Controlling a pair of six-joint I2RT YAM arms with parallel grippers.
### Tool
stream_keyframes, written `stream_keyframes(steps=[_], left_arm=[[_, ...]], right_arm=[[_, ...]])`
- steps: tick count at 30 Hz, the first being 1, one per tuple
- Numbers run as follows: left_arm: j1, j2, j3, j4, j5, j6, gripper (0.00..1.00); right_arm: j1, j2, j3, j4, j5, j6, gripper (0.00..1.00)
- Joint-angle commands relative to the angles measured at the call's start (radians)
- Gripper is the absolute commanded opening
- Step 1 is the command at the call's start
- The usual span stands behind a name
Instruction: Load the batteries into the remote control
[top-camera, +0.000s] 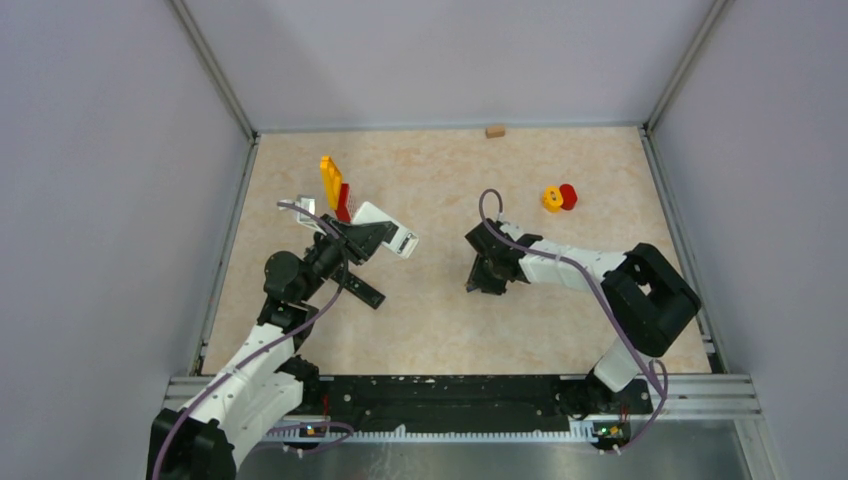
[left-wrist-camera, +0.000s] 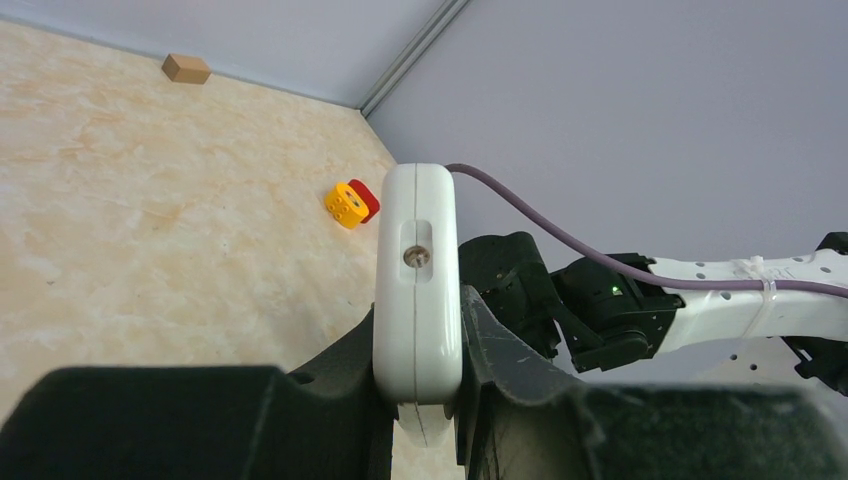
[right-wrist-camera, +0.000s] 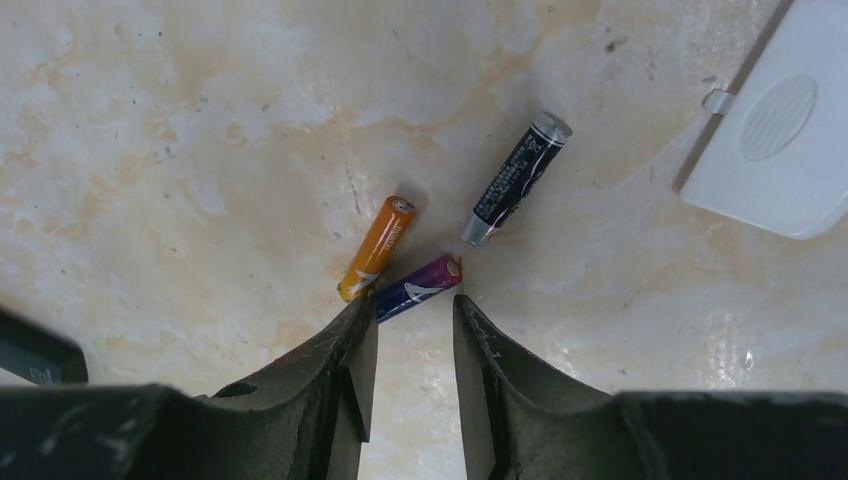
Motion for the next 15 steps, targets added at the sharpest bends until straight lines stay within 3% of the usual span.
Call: stream_keyframes(steps=[1,10,15], left_arm=[[0.007,-0.017,-0.008,0.062,-0.018,0.000,0.00],[0.012,-0.031,-0.020,0.063,-0.028,0.011,0.00],[0.013,-0.038,-0.025,0.066,-0.031,0.017,0.00]], right_arm=[[-0.008,0.040,0.047,-0.005,0.023,0.015,0.35],[-0.008,0.084,0.092,-0.085,0.041,0.005,0.35],[-0.004,0.081,0.093,-0.115,0.055,-0.008,0.24]])
